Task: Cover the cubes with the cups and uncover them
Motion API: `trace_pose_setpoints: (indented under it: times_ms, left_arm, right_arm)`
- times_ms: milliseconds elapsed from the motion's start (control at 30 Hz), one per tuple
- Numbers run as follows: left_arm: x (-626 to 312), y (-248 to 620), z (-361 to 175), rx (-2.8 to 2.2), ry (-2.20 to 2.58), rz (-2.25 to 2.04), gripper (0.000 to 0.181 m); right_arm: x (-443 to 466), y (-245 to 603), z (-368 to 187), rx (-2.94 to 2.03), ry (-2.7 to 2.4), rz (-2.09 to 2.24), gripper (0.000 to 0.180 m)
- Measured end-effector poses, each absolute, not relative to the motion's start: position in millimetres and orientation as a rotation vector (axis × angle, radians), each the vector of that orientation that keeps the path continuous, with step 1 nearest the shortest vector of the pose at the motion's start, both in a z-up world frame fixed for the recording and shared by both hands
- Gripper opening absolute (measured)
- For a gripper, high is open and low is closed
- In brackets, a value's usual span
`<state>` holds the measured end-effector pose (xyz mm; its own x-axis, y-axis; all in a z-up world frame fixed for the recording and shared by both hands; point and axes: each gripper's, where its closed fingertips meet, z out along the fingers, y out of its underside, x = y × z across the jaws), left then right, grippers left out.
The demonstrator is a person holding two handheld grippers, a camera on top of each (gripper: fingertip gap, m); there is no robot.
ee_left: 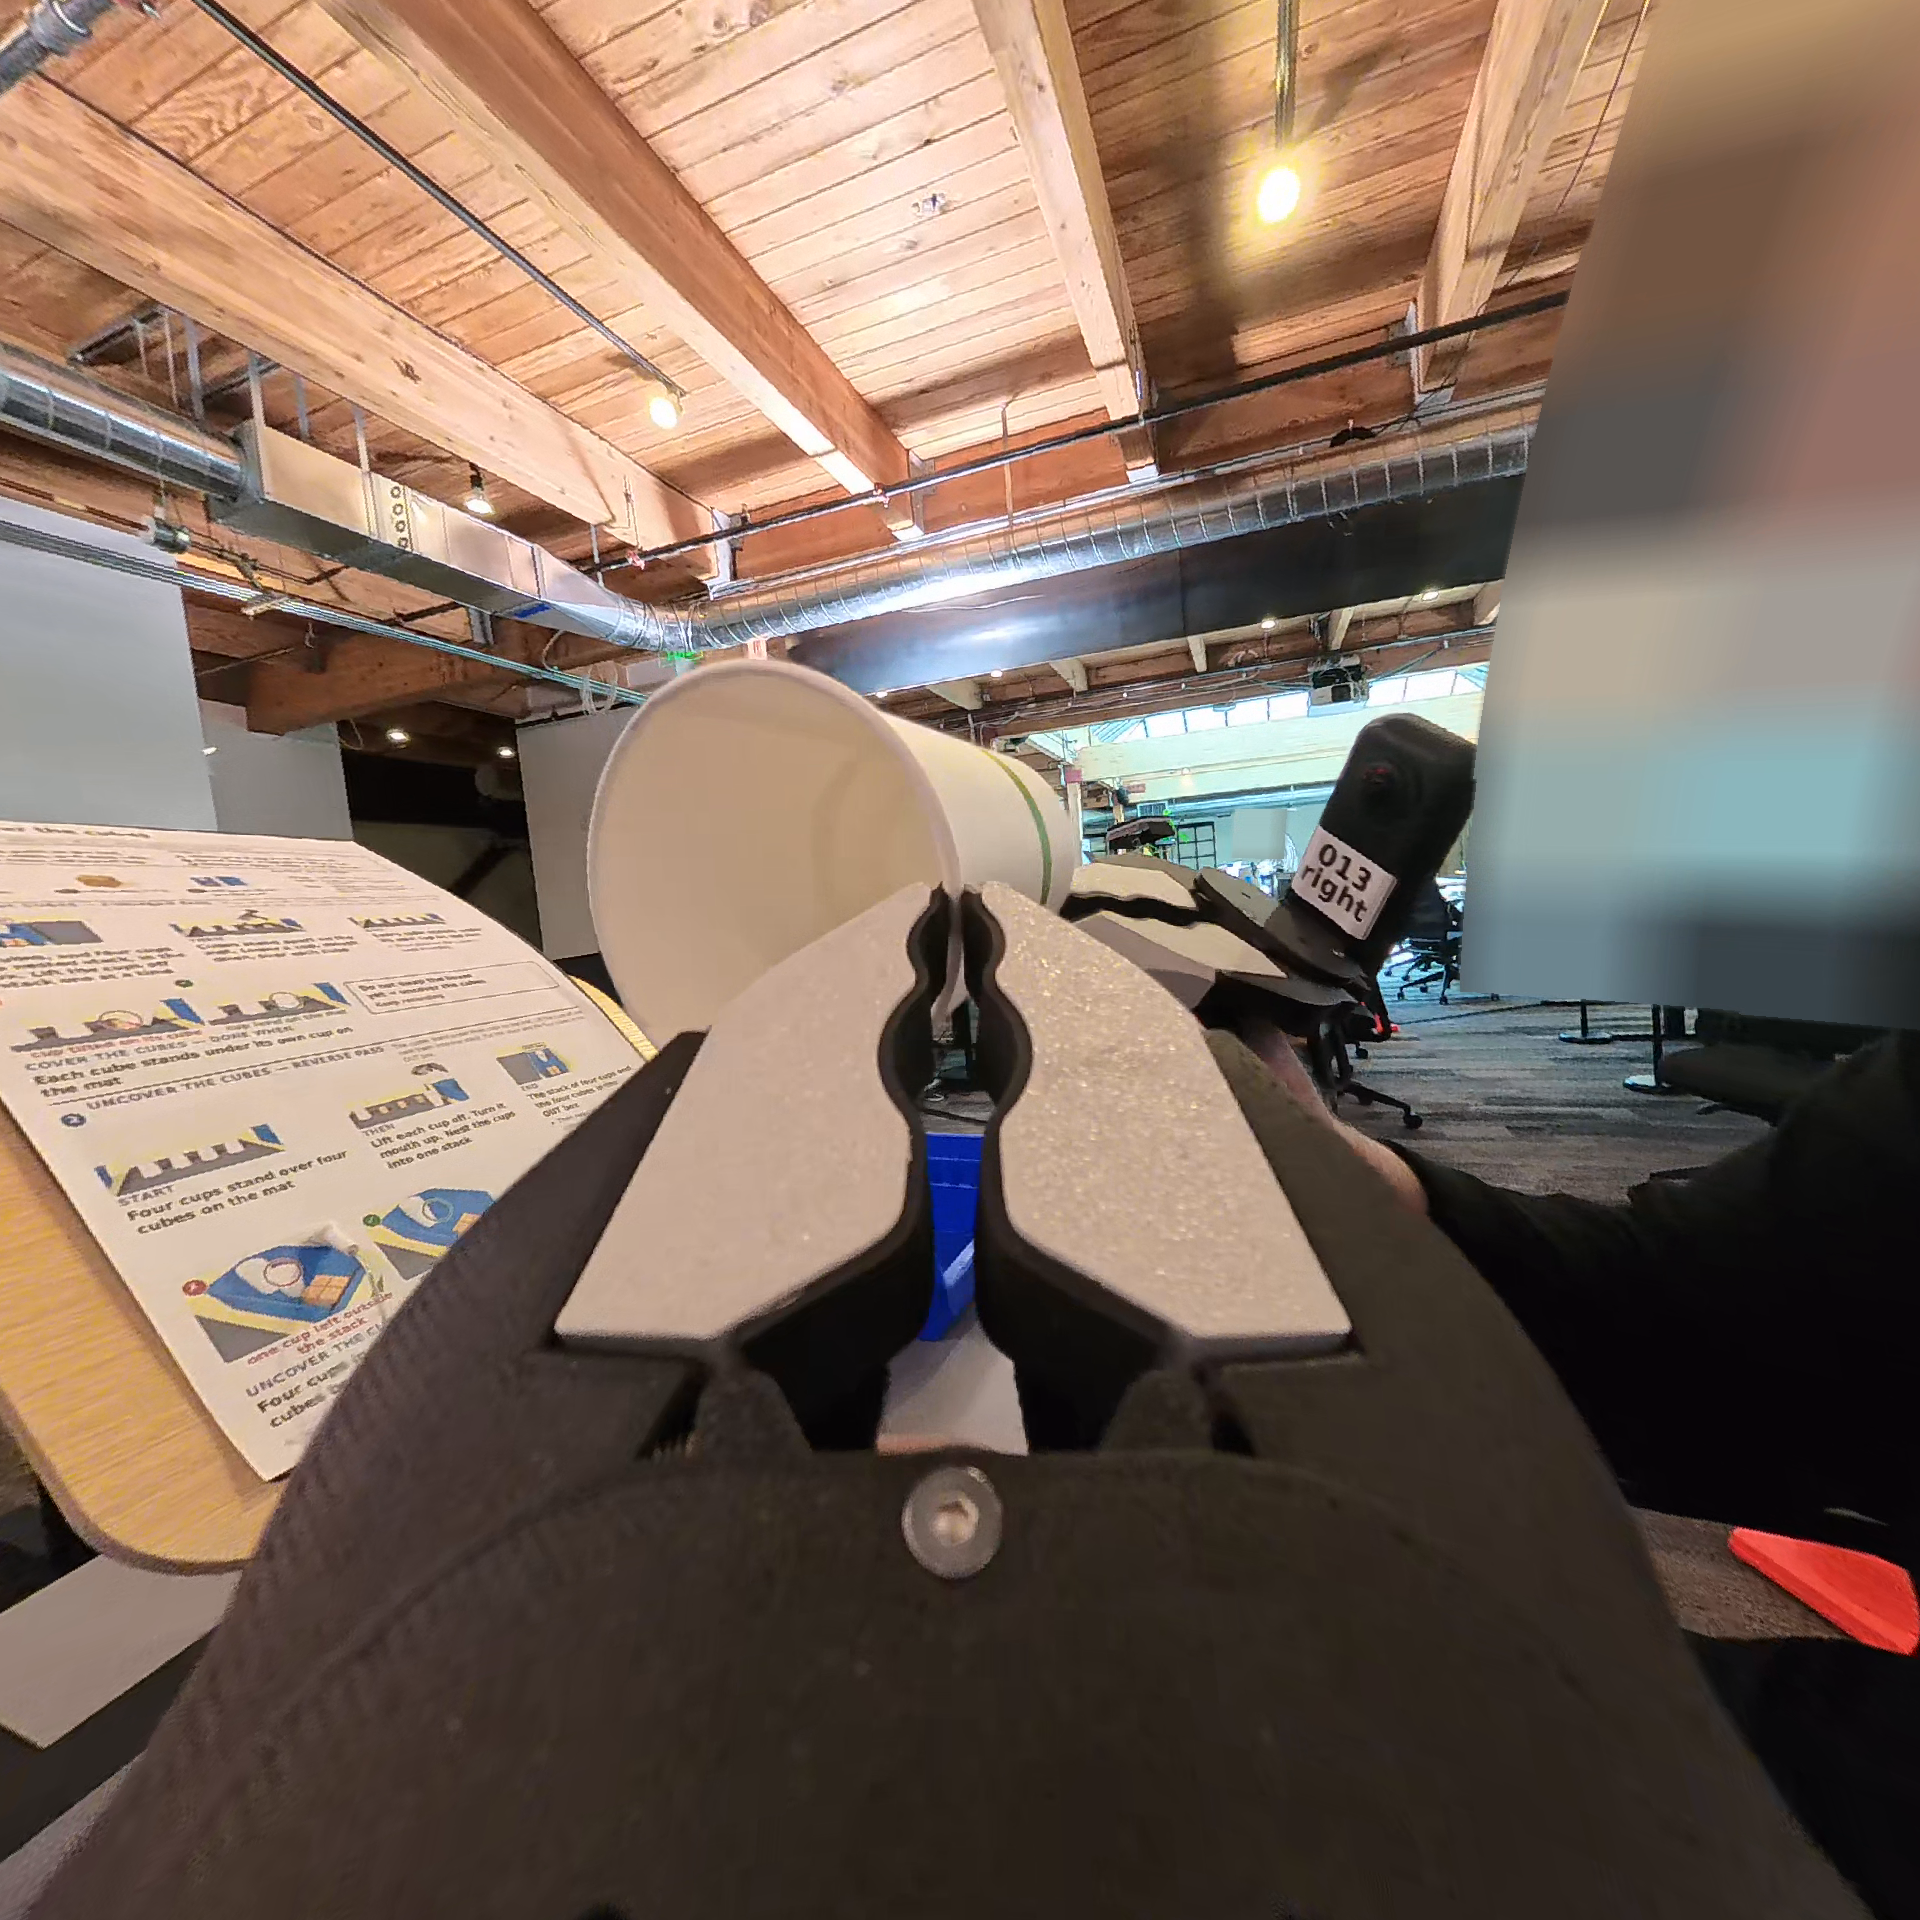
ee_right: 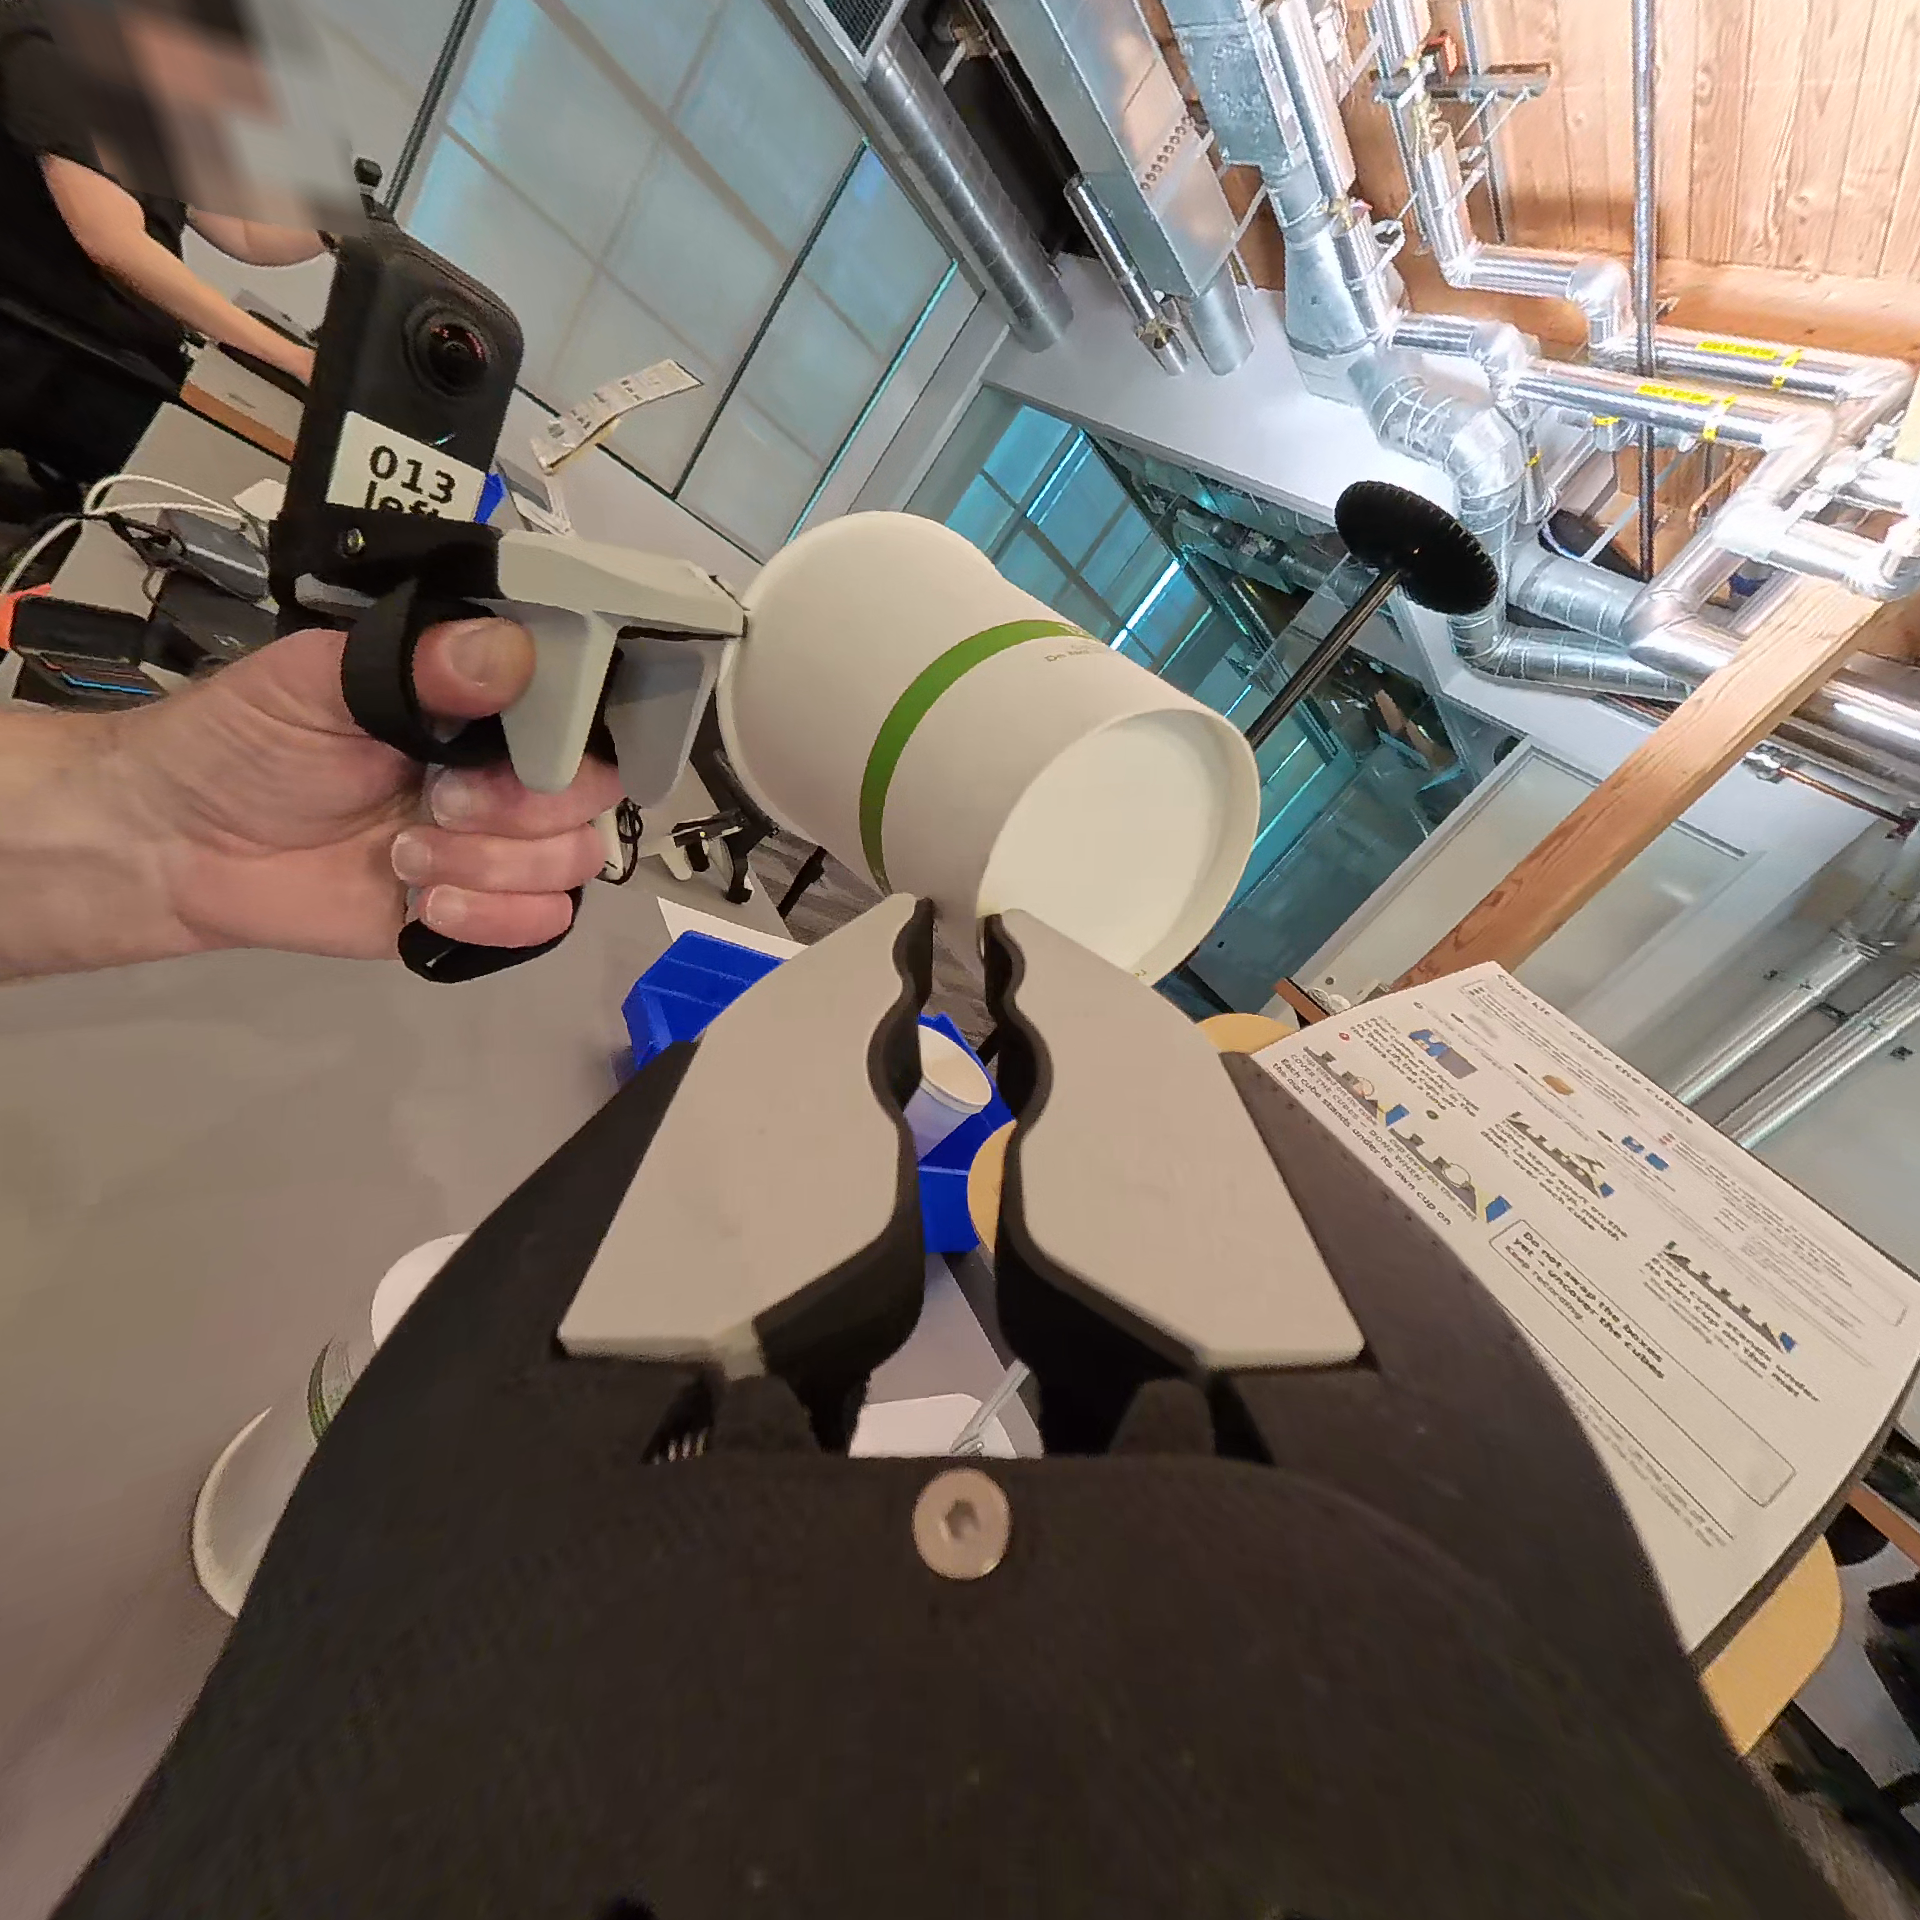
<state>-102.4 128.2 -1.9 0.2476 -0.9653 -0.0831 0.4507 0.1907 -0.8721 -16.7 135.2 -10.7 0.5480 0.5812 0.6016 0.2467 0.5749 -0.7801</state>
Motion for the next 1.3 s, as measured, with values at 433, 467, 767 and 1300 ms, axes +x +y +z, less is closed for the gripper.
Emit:
trace_pose_setpoints:
  times_ms: [433, 467, 767, 1300]
  left_arm:
    - [-102.2, 135.8, -0.5, -0.830, 0.706, -1.176, 0.010]
    - [-105.3, 136.7, 1.2, -0.828, 0.692, -1.169, 0.015]
    - [-124.8, 142.0, 6.4, -0.853, 0.692, -1.040, 0.012]
    - [-124.0, 154.4, -5.2, -1.013, 0.818, -0.695, 0.000]
  right_arm:
    - [-4.7, 136.5, -16.9, -1.024, -1.058, 0.253, 0.001]
    - [-1.5, 136.7, -15.8, -1.026, -1.054, 0.259, 0.001]
    - [19.5, 135.3, -19.7, -1.090, -1.128, 0.238, 0.001]
    - [77.9, 124.3, -102.6, -1.489, -1.984, -0.009, 0.001]
